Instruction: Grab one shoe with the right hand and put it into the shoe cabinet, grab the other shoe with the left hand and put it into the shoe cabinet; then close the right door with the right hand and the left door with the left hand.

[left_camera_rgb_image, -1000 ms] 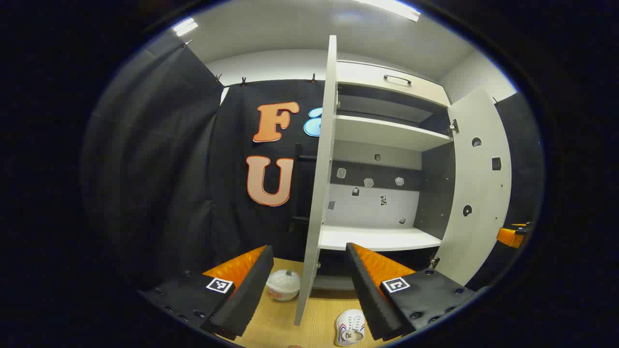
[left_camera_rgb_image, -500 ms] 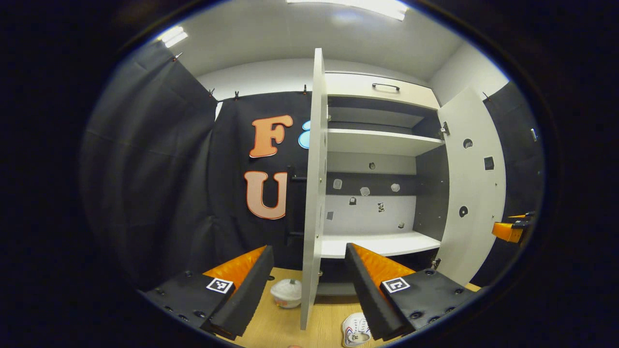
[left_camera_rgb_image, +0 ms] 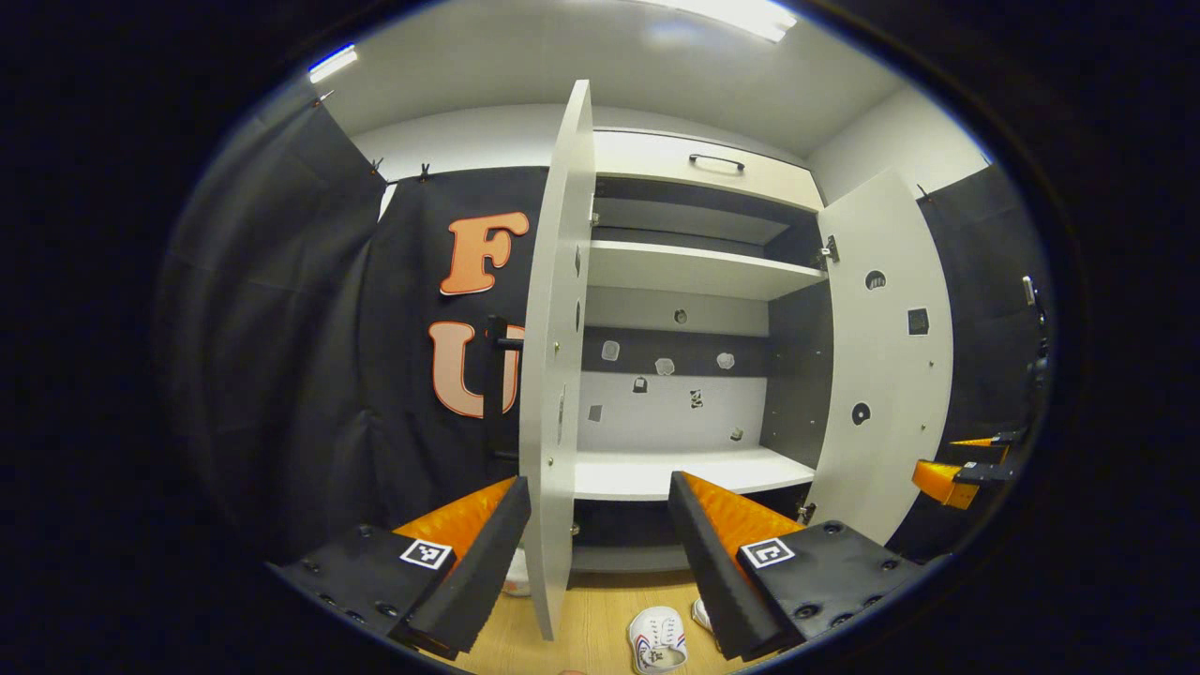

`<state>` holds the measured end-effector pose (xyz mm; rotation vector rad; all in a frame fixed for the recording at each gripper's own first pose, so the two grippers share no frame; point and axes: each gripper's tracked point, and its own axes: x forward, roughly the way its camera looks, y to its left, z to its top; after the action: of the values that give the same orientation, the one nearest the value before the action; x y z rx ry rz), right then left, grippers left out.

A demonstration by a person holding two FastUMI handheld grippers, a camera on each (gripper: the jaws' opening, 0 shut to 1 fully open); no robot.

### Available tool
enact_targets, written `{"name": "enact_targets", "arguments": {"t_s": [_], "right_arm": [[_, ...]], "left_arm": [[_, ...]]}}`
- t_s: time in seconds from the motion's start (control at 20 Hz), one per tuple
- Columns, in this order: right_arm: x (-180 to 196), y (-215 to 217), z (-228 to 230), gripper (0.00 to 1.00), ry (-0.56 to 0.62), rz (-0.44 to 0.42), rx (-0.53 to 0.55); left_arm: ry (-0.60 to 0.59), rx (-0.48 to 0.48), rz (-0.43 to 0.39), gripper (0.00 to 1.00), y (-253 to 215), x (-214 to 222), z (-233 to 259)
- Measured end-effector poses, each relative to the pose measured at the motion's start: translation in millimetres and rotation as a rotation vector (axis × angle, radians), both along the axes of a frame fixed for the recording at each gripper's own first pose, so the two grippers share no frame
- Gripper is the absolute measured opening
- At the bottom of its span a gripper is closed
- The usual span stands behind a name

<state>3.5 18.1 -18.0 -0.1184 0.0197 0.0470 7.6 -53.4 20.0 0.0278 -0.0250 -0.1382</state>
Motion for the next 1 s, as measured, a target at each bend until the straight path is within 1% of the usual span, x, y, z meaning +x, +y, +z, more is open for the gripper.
{"name": "enact_targets", "arguments": {"t_s": [0.1, 0.2, 0.25, 0.3, 0.35, 0.4, 0.5, 0.55, 0.65, 0.8, 0.85, 0.9, 1.0], "right_arm": [[1, 6, -10, 0.93, 0.008, 0.013, -0.014], [3, 13, -24, 0.93, 0.026, 0.029, 0.009], [5, 15, -33, 0.93, 0.041, 0.033, 0.022], [9, 16, -43, 0.93, 0.059, 0.034, 0.031], [12, 17, -54, 0.93, 0.076, 0.034, 0.035], [16, 18, -66, 0.93, 0.086, 0.035, 0.031], [25, 20, -91, 0.93, 0.103, 0.042, 0.006], [29, 20, -108, 0.93, 0.131, 0.044, -0.003], [34, 28, -146, 0.93, 0.200, 0.060, 0.016], [49, 32, -205, 0.93, 0.297, 0.052, 0.031], [53, 36, -222, 0.93, 0.316, 0.057, 0.029], [58, 38, -242, 0.94, 0.344, 0.056, 0.031], [64, 42, -282, 0.94, 0.409, 0.055, 0.032]], "left_arm": [[0.008, -0.012, -0.006, 0.96, -2, 1, -4], [0.009, -0.015, -0.002, 0.96, -1, 3, -5], [0.010, -0.017, -0.001, 0.93, 0, 2, -6], [0.011, -0.021, -0.001, 0.96, 1, 2, -6], [0.012, -0.023, 0.001, 0.93, 2, 2, -6], [0.012, -0.021, 0.004, 0.96, 3, 2, -6], [0.004, -0.010, 0.018, 0.96, 6, 1, -5], [0.001, -0.006, 0.024, 0.96, 8, 1, -5], [-0.003, -0.005, 0.031, 0.96, 10, -1, -4], [-0.001, -0.011, 0.040, 0.96, 15, -1, -6], [0.000, -0.013, 0.043, 0.93, 16, -1, -6], [0.001, -0.014, 0.044, 0.96, 18, -1, -6], [0.003, -0.012, 0.052, 0.96, 21, -1, -8]]}}
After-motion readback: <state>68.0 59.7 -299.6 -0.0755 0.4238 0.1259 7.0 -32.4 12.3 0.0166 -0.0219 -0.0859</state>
